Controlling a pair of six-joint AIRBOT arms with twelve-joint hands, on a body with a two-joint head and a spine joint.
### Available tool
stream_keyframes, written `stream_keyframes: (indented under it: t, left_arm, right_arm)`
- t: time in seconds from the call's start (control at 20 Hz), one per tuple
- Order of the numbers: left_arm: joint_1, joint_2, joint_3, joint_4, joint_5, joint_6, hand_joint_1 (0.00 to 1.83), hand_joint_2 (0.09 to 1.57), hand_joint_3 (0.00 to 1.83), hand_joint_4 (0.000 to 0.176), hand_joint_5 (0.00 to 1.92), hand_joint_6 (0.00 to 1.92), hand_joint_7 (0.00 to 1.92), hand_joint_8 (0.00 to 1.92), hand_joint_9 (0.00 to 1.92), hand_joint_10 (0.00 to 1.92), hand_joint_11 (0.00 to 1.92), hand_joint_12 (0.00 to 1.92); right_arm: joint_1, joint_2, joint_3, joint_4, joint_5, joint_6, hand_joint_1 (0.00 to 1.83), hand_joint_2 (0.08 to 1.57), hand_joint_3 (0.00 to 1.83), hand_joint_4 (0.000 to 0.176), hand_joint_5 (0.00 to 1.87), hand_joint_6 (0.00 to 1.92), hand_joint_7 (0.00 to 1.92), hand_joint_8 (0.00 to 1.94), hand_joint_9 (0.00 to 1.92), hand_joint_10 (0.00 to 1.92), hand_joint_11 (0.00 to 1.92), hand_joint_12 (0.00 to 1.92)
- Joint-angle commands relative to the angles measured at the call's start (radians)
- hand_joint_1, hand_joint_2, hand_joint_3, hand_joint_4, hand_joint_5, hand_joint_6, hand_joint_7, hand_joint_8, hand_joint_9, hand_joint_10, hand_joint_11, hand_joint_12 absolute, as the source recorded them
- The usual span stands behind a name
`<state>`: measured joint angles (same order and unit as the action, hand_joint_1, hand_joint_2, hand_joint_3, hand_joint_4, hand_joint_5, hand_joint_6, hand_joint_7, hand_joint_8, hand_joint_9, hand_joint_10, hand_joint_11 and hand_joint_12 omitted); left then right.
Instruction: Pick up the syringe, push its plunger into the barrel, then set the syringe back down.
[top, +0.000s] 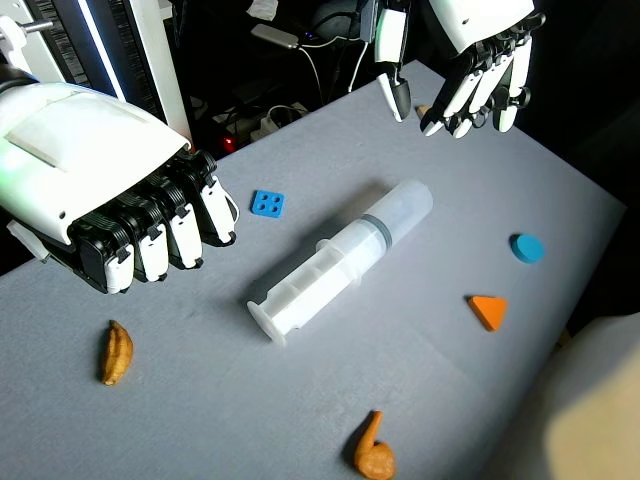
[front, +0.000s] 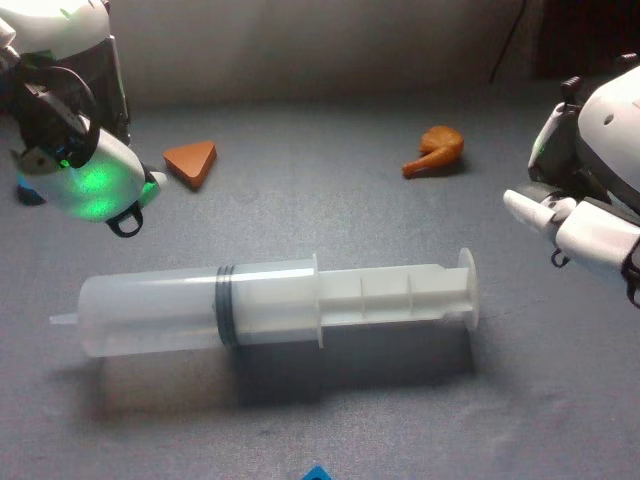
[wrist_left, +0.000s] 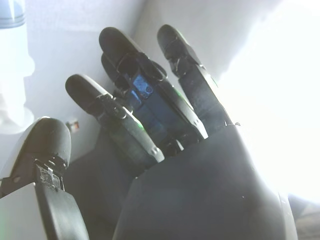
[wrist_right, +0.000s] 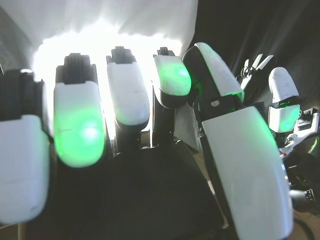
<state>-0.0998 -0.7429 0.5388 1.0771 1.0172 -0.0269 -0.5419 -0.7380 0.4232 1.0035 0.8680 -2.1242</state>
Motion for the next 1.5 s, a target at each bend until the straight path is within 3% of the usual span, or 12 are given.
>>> stream_keyframes:
  t: [0.0, 0.45, 0.65, 1.05, 1.3, 1.45]
  left_arm:
    - [-0.017, 0.004, 0.000, 0.088, -0.024, -0.003, 0.05, 1.11, 0.04, 0.055, 0.14, 0.02, 0.08, 0.01, 0.04, 0.01, 0.00, 0.44]
    - [-0.037, 0.000, -0.012, 0.088, 0.006, 0.010, 0.03, 1.13, 0.00, 0.056, 0.16, 0.01, 0.09, 0.00, 0.05, 0.00, 0.00, 0.43]
    - [-0.056, -0.021, -0.041, 0.113, 0.094, 0.015, 0.04, 1.13, 0.00, 0.056, 0.15, 0.00, 0.08, 0.00, 0.04, 0.00, 0.00, 0.44]
    - [-0.066, -0.025, -0.034, 0.097, 0.098, 0.032, 0.05, 1.12, 0.00, 0.058, 0.15, 0.00, 0.08, 0.00, 0.04, 0.00, 0.00, 0.41]
    - [-0.062, -0.024, -0.033, 0.094, 0.100, 0.033, 0.46, 0.98, 0.00, 0.059, 0.14, 0.00, 0.08, 0.00, 0.04, 0.00, 0.00, 0.40]
    - [-0.043, -0.024, -0.030, 0.055, 0.100, 0.044, 0.64, 0.97, 0.00, 0.060, 0.12, 0.00, 0.06, 0.00, 0.03, 0.00, 0.00, 0.34]
  right_arm:
    - [0.006, -0.002, -0.005, -0.068, 0.071, 0.006, 0.00, 0.95, 0.08, 0.108, 0.13, 0.03, 0.15, 0.01, 0.11, 0.03, 0.00, 0.84]
    - [0.005, -0.004, -0.005, -0.068, 0.075, 0.005, 0.00, 0.99, 0.01, 0.108, 0.12, 0.00, 0.15, 0.00, 0.11, 0.00, 0.00, 0.82]
    - [-0.019, -0.048, -0.005, -0.068, 0.177, -0.001, 0.00, 0.99, 0.01, 0.109, 0.11, 0.00, 0.13, 0.00, 0.10, 0.00, 0.00, 0.81]
    - [0.040, -0.095, -0.004, 0.127, 0.157, 0.086, 0.00, 1.00, 0.00, 0.109, 0.12, 0.00, 0.13, 0.00, 0.10, 0.00, 0.00, 0.79]
    - [0.119, -0.153, -0.003, 0.376, 0.161, 0.140, 0.00, 1.00, 0.00, 0.109, 0.13, 0.00, 0.13, 0.00, 0.10, 0.00, 0.00, 0.82]
    - [0.115, -0.157, -0.003, 0.395, 0.167, 0.187, 0.02, 0.99, 0.00, 0.109, 0.13, 0.00, 0.13, 0.00, 0.10, 0.00, 0.00, 0.83]
